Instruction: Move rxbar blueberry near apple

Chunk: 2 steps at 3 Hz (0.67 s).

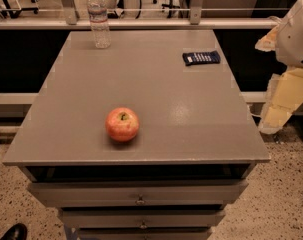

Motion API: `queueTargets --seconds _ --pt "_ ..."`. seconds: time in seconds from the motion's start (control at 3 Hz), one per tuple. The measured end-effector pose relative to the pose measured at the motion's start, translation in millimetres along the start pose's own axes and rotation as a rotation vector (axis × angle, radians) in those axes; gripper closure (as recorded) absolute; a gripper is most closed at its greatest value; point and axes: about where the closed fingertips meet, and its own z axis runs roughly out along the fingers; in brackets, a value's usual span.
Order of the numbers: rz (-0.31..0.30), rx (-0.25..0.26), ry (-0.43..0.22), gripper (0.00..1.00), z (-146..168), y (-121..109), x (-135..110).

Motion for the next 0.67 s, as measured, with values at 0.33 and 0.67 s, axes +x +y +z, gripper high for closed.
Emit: queueTargets --seconds 0.33,0.67 --pt "0.000 0.000 0.000 0.00 0.0 0.0 0.0" --pt "0.014 0.009 -0.083 0.00 24.3 -29.9 10.2"
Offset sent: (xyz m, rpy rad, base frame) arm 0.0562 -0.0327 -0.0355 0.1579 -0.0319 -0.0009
